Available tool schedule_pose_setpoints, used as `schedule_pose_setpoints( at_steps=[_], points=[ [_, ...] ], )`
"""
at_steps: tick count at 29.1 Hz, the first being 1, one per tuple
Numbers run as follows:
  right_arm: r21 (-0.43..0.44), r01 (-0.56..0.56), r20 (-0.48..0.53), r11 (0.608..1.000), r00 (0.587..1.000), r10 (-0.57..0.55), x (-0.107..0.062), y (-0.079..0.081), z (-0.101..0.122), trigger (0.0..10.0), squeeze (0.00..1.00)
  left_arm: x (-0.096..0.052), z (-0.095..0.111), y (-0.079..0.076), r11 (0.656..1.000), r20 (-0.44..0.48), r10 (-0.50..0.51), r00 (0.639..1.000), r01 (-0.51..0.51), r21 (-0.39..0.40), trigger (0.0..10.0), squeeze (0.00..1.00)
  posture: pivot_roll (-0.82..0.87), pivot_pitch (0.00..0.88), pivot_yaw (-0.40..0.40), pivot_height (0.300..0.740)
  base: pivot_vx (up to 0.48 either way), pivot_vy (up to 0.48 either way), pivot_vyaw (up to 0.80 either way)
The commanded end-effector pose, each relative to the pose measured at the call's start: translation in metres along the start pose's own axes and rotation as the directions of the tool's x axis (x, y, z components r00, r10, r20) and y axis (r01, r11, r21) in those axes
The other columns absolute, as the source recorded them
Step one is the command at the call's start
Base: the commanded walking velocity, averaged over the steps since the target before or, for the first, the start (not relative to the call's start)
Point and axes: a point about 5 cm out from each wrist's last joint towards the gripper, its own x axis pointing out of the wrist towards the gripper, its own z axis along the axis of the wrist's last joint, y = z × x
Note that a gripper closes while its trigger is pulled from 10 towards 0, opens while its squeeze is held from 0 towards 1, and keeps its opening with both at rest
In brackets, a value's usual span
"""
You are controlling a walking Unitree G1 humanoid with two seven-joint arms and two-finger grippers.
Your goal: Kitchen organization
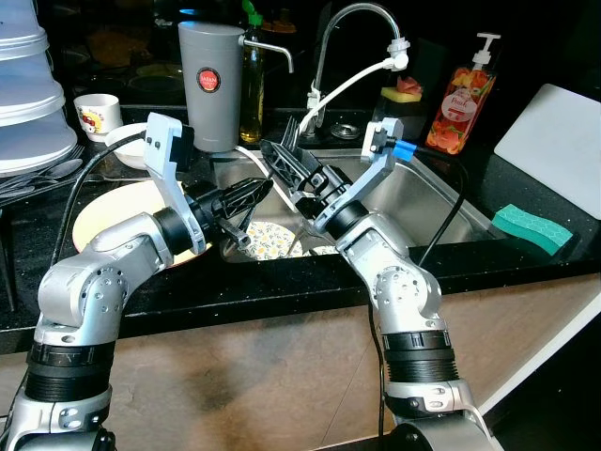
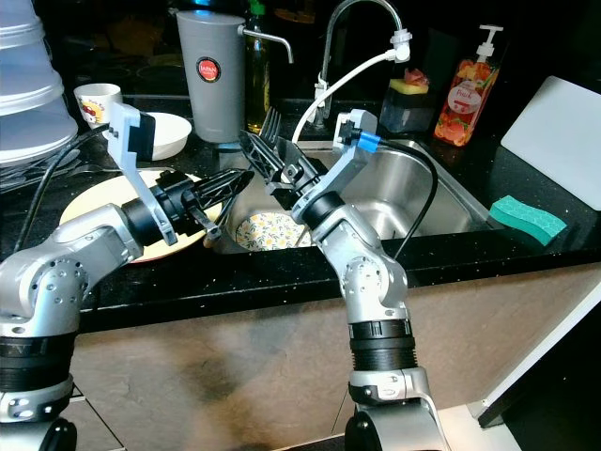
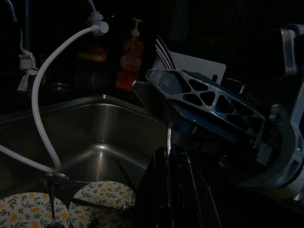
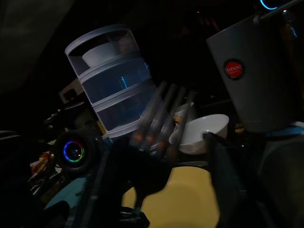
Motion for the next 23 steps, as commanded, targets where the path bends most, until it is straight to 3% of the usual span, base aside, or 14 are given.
schedule_pose_setpoints(
  at_steps=[1,9,10,16,17,18,19,23],
  points=[
    [0.019,0.002,0.002,1.0,1.0,-0.002,0.0005,-0.0014,0.0003,0.0,0.0,-0.0017,-0.0016,-0.002,1.0,-0.014,-0.01,1.0,0.01,-0.003,0.0,0.0,0.09,0.054,-0.085,0.74,0.0,0.0,0.0],
    [0.028,0.009,0.014,1.0,1.0,-0.009,0.0016,-0.0031,0.001,0.0,0.0,-0.002,-0.0029,-0.0027,1.0,-0.023,-0.008,1.0,0.008,-0.014,0.0,0.0,0.09,0.05,-0.085,0.74,0.0,0.0,0.0],
    [0.031,0.01,0.017,0.999,1.0,-0.01,0.0016,-0.0032,0.0014,0.0,0.0,-0.0018,-0.0022,-0.0029,1.0,-0.019,-0.01,1.0,0.01,-0.01,4.4,1.0,0.09,0.05,-0.085,0.74,0.0,0.0,0.0],
    [0.047,0.019,0.032,0.999,0.999,-0.021,0.0015,-0.0049,0.0037,0.0,0.0,-0.0013,-0.003,-0.0005,1.0,-0.023,0.007,1.0,-0.008,-0.007,3.7,1.0,0.09,0.047,-0.084,0.74,0.0,0.0,0.0],
    [0.051,0.023,0.037,0.998,0.999,-0.025,0.0015,-0.0058,0.0048,0.0,0.0,-0.0013,-0.0026,-0.0001,1.0,-0.021,0.009,1.0,-0.009,-0.009,6.8,1.0,0.09,0.047,-0.084,0.74,0.0,0.0,0.0],
    [0.051,0.023,0.037,0.998,0.999,-0.025,0.0015,-0.0058,0.0048,0.0,0.0,-0.0013,-0.0026,-0.0001,1.0,-0.021,0.009,1.0,-0.009,-0.009,6.8,1.0,0.09,0.047,-0.084,0.74,0.0,0.0,0.0],
    [0.053,0.027,0.041,0.998,0.999,-0.029,0.0014,-0.0065,0.0056,0.0,0.0,-0.0011,-0.0022,0.0007,1.0,-0.018,0.021,1.0,-0.021,-0.007,10.0,1.0,0.09,0.047,-0.085,0.74,0.0,0.0,0.0],
    [0.06,0.047,0.059,0.997,0.997,-0.051,0.0016,-0.0107,0.0092,0.0,0.0,-0.0011,-0.002,0.0042,0.999,-0.017,0.05,0.999,-0.05,-0.006,10.0,1.0,0.09,0.047,-0.085,0.74,0.0,0.0,0.0]
  ],
)
